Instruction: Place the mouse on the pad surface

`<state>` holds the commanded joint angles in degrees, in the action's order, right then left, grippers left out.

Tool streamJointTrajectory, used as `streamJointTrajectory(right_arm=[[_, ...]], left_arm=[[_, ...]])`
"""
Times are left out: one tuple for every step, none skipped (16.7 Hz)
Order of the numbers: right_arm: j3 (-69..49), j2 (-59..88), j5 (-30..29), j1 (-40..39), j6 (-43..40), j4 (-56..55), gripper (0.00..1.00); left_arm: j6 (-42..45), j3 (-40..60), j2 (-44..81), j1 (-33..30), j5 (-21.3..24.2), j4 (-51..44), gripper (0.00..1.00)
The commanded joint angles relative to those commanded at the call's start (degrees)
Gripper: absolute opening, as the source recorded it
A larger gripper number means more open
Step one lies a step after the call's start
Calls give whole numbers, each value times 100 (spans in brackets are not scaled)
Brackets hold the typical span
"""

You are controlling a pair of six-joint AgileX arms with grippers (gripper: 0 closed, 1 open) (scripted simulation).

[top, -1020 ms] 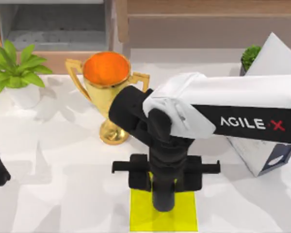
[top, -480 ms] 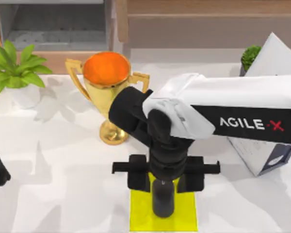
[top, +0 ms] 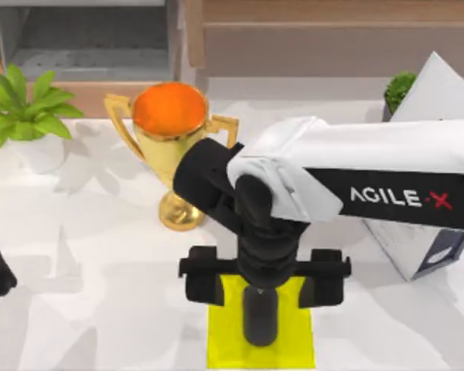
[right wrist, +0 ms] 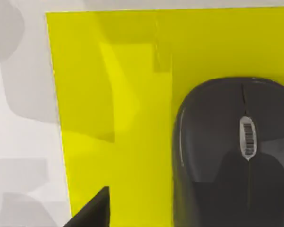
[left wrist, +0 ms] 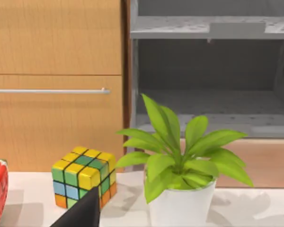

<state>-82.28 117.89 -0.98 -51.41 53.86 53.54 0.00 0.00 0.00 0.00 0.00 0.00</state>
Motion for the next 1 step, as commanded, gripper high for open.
streamJointTrajectory(right_arm=[[0,0,0,0,0,0,100]], left_arm=[[0,0,0,0,0,0,100]])
